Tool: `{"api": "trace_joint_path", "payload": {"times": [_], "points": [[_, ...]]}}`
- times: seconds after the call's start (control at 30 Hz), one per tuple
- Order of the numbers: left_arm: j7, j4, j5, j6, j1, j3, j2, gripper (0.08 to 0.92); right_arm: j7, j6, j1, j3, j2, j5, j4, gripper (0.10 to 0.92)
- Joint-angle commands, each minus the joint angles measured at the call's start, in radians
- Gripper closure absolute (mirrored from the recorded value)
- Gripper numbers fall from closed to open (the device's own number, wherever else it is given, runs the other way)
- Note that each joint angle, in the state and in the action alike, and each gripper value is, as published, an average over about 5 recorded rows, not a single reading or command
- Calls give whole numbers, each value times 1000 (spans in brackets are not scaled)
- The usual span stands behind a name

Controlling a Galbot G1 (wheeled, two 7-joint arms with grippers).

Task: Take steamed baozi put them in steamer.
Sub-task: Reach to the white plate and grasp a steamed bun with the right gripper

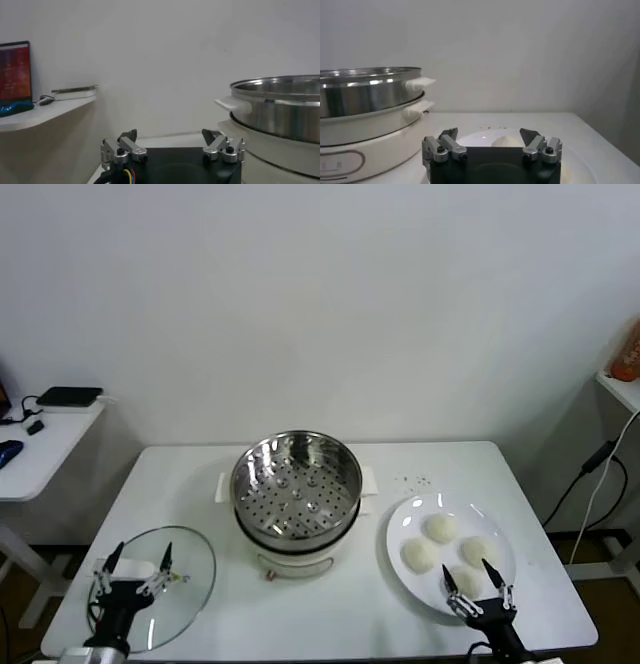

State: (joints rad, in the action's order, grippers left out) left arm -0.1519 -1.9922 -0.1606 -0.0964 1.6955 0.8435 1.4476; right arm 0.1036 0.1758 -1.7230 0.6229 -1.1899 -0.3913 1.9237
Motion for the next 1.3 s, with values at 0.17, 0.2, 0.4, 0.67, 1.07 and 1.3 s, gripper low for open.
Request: {"api": "trace_joint_path", "payload": {"times": [0.17,0.2,0.4,0.67,1.07,1.3], "points": [[6,-2,2,-5,-4,-3,-7,177,17,-172,166,67,131,83,-2,203],[6,-3,2,-5,-5,-3,-7,177,22,-217,197,68,160,95,-5,203],[9,-9,10,-4,-32,-5,11,177,110,-446,360,21,339,116,-18,203],[15,-14,46,-1,-67,-17,50,177,297,-544,604,-204,565,135,-118,203],[45,-34,110,10,-34,-52,67,177,779,-478,1294,-890,819,92,-335,203],[48,-31,118,2,-27,-56,66,177,944,-410,1859,-1499,807,141,-443,203]]}}
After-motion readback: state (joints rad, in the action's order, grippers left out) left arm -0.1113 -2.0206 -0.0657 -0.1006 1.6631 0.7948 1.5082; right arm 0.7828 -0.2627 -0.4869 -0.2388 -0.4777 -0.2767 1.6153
